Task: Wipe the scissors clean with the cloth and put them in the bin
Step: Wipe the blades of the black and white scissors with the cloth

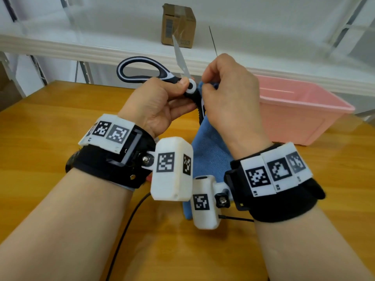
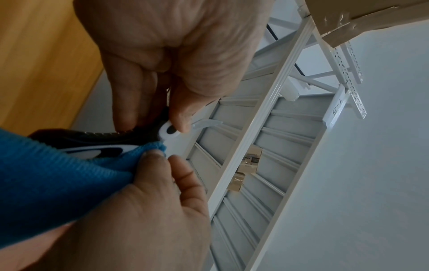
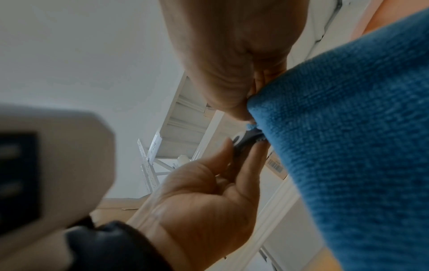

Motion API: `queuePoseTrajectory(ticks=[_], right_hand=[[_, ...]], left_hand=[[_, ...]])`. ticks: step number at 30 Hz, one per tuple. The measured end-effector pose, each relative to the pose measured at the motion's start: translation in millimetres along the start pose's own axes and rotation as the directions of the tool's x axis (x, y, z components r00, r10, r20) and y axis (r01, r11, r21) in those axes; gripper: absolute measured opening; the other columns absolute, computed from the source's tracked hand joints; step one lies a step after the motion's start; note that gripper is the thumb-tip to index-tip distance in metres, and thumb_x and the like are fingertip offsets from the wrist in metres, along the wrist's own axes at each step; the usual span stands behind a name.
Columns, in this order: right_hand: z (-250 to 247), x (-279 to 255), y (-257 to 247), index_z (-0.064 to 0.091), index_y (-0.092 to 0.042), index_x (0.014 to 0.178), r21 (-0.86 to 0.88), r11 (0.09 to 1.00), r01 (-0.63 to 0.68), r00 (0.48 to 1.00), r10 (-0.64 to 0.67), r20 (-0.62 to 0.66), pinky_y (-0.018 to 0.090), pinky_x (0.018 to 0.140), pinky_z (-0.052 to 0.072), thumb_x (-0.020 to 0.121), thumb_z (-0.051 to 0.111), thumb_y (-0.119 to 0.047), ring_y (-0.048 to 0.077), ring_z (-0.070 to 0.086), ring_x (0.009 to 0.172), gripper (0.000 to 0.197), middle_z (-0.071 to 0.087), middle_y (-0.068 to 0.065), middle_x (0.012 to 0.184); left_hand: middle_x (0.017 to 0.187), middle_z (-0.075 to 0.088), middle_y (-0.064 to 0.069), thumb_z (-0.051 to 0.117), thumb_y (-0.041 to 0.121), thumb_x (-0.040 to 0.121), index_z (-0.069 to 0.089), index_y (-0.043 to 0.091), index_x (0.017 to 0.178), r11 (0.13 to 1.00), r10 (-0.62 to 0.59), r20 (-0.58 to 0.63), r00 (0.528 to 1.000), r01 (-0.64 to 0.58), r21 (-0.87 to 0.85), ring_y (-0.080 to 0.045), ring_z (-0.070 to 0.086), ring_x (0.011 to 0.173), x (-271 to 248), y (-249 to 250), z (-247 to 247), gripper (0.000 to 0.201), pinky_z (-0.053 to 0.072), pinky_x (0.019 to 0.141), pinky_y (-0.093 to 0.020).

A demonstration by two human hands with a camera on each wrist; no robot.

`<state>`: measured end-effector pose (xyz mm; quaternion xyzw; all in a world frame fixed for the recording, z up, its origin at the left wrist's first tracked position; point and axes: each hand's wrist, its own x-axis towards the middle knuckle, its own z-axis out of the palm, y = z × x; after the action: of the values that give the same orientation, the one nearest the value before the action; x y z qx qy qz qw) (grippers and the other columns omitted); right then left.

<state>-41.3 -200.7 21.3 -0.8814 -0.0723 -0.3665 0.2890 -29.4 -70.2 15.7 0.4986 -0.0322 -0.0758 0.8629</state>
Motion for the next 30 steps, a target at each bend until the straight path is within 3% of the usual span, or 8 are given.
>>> queuePoseTrajectory(ticks=[11,13,17,21,24,26,28,30], right_hand=[[-4.6,1.3,2.4,0.05,-0.019,0.087,0.017,1.0,-0.023,1.0,0.023,-0.015,0.037,0.067,0.046,0.085,0.058,-0.005,0.021,0.056,0.079,0.016,0.06,0.002,0.085],[-7.2,2.3,7.2,0.049,-0.019,0.088,0.008,1.0,-0.026,0.999,0.026,-0.022,0.038,0.069,0.045,0.086,0.057,-0.005,0.023,0.056,0.081,0.016,0.06,0.004,0.086],[-4.4,2.5,6.5,0.051,-0.02,0.087,0.015,1.0,-0.022,1.0,0.022,-0.014,0.035,0.069,0.047,0.086,0.056,-0.004,0.019,0.058,0.081,0.017,0.06,0.001,0.087],[0.2,2.2,6.4,0.056,-0.021,0.087,0.104,0.994,-0.041,0.999,0.042,-0.005,0.038,0.075,0.053,0.086,0.06,-0.007,0.016,0.065,0.084,0.014,0.064,-0.002,0.089],[-1.2,3.8,9.3,0.057,-0.024,0.087,0.13,0.99,-0.054,0.998,0.052,0.019,0.019,0.072,0.047,0.085,0.062,-0.009,0.005,0.059,0.082,0.016,0.065,-0.006,0.091],[-3.3,5.8,11.1,0.059,-0.026,0.088,0.166,0.983,-0.08,0.997,0.076,0.026,0.011,0.07,0.045,0.085,0.064,-0.009,0.003,0.06,0.083,0.017,0.065,-0.008,0.091],[-8.5,9.2,13.1,0.062,-0.024,0.089,0.217,0.971,-0.103,0.994,0.108,-0.01,0.018,0.075,0.05,0.083,0.063,-0.008,0.006,0.062,0.085,0.017,0.065,-0.011,0.088],[-16.9,12.1,15.6,0.062,-0.022,0.089,0.255,0.96,-0.114,0.988,0.136,-0.068,0.025,0.079,0.052,0.083,0.063,-0.008,0.007,0.062,0.085,0.015,0.063,-0.013,0.085]], left_hand=[[0.092,0.073,-0.014,0.055,0.005,0.094,0.064,0.001,0.098,1.0,-0.008,0.004,1.0,0.008,0.007,-0.026,0.073,0.089,-1.3,4.4,-2.3,0.011,0.061,0.068,-0.031],[0.096,0.072,-0.017,0.054,0.005,0.095,0.064,0.0,0.099,1.0,-0.017,0.012,1.0,0.017,0.008,-0.027,0.073,0.089,-0.9,3.4,-2.0,0.011,0.06,0.065,-0.029],[0.11,0.069,-0.022,0.053,0.009,0.096,0.061,0.002,0.105,0.999,-0.037,0.03,0.999,0.038,-0.035,-0.029,0.072,0.097,1.5,3.0,-3.8,0.014,0.061,0.075,-0.033],[0.103,0.068,-0.019,0.057,0.009,0.093,0.061,0.004,0.098,0.995,-0.041,0.091,0.995,0.049,-0.085,-0.031,0.07,0.101,0.0,2.6,-3.6,0.008,0.057,0.088,-0.042],[0.09,0.071,-0.015,0.058,0.003,0.09,0.061,0.002,0.1,0.999,-0.024,0.112,0.993,0.029,-0.035,-0.027,0.072,0.09,0.4,3.0,-2.7,0.01,0.059,0.08,-0.036],[0.105,0.07,-0.019,0.056,0.001,0.091,0.058,0.001,0.107,0.999,-0.025,0.087,0.996,0.029,-0.042,-0.026,0.073,0.092,2.2,2.3,-4.3,0.016,0.06,0.075,-0.033],[0.122,0.064,-0.023,0.053,0.001,0.093,0.056,0.003,0.108,0.998,-0.034,0.055,0.998,0.037,-0.055,-0.026,0.072,0.095,3.5,1.7,-6.0,0.015,0.06,0.073,-0.031],[0.128,0.06,-0.024,0.051,0.002,0.095,0.056,0.003,0.104,0.996,-0.044,0.032,0.999,0.046,-0.079,-0.026,0.073,0.094,4.1,2.7,-6.8,0.01,0.06,0.067,-0.03]])
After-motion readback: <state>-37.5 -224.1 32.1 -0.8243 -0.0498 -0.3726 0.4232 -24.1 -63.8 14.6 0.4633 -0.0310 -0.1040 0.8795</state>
